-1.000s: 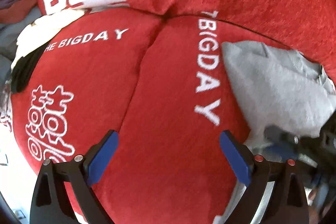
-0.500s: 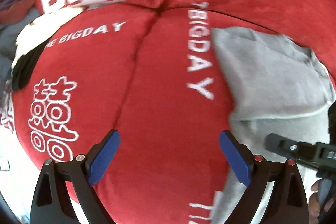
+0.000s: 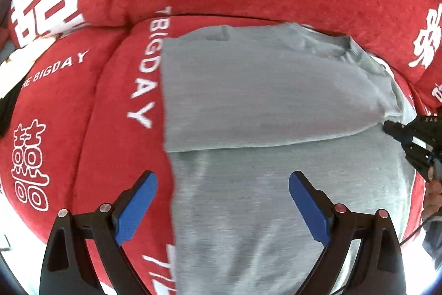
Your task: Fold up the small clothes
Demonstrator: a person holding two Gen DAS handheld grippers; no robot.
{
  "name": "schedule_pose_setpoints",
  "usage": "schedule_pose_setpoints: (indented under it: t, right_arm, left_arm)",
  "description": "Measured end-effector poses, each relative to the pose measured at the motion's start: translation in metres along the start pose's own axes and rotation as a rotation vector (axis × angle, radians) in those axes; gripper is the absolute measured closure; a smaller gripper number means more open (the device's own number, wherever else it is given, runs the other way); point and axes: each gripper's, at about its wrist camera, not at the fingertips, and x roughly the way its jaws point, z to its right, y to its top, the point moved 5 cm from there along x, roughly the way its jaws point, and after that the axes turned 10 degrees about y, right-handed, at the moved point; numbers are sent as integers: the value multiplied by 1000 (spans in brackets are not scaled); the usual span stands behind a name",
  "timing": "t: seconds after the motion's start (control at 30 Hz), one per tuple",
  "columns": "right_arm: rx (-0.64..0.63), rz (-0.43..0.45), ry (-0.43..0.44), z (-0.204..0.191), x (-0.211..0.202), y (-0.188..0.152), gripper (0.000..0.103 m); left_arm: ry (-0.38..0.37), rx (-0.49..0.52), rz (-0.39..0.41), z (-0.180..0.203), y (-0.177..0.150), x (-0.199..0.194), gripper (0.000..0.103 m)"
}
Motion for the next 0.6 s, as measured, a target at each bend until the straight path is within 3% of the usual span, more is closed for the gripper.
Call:
schedule_pose_setpoints:
  t: [0.2, 0.23, 0.33, 0.6]
  right_arm:
    - [-57, -47, 12, 21, -35, -12, 98]
    - [-59, -59, 15, 25, -41, -14, 91]
    - [-82, -95, -10, 36, -56, -24, 52]
    - [-109, -103, 2, 51, -88, -35, 52]
  left_arm:
    - [-3, 47, -47, 35, -4, 5, 6]
    - [-8, 50, -59, 41, -5, 6, 6]
    - [-2, 77, -85, 62, -7, 7, 6]
    - [42, 164, -135, 110, -15, 15, 6]
